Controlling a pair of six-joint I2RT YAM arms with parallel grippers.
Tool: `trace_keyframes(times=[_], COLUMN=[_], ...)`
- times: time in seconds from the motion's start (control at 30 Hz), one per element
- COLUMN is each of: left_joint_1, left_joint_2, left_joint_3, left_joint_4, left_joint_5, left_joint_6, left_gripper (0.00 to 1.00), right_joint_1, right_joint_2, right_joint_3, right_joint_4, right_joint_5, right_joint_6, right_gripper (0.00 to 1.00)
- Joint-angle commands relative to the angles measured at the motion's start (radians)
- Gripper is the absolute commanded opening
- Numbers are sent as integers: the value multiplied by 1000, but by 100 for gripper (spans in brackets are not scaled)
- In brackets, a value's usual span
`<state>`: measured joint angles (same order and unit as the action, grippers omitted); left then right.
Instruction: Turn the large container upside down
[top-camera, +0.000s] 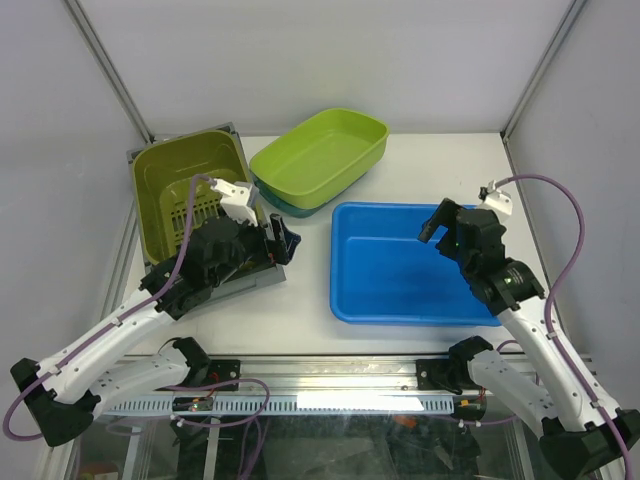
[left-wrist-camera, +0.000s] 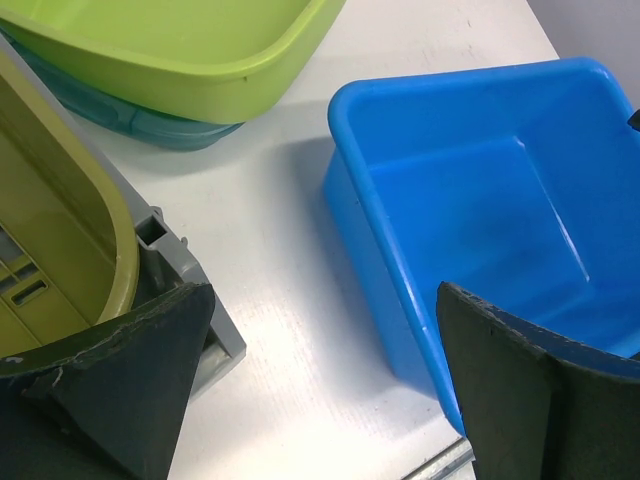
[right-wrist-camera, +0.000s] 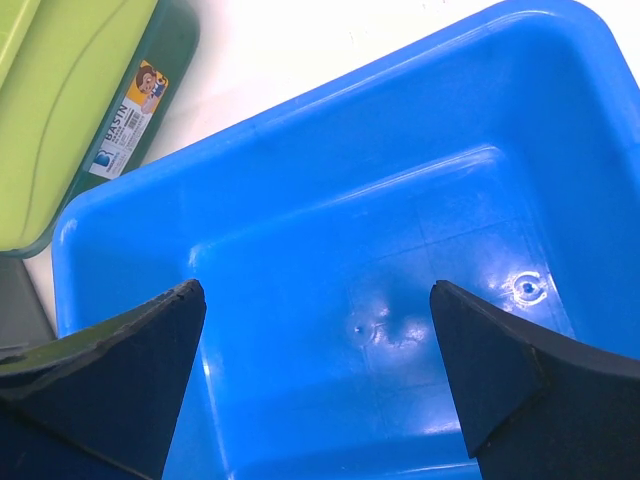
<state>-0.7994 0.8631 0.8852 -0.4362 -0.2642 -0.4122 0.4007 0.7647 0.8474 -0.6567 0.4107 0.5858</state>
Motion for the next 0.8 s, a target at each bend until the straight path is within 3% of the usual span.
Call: trace_keyframes(times=[0.0, 0.23, 0.4, 0.5, 0.6, 0.77], left_joint_1=[-10, -9, -9, -12, -13, -11], left_joint_2=[-25, -31, -8, 17, 12, -60], left_joint_3=[-5, -15, -23, -28, -7, 57], left_joint_4=[62, 62, 69, 69, 44, -37], left_joint_5=[-33, 17, 171, 198, 173, 64], left_joint_6=[0, 51, 72, 58, 37, -20], left_gripper=[99, 99, 99, 99, 99, 99], right_joint_1=[-5, -5, 18, 173, 417, 592], right_joint_2=[7, 26, 92, 187, 325, 504], right_joint_3=[25, 36, 43, 62, 127, 241], right_joint_4=[19, 4, 81, 126, 106, 80], right_joint_5=[34, 32, -217, -252, -114, -21], right_joint_6=[16, 17, 55, 121, 165, 245], right_gripper=[99, 99, 99, 99, 99, 99])
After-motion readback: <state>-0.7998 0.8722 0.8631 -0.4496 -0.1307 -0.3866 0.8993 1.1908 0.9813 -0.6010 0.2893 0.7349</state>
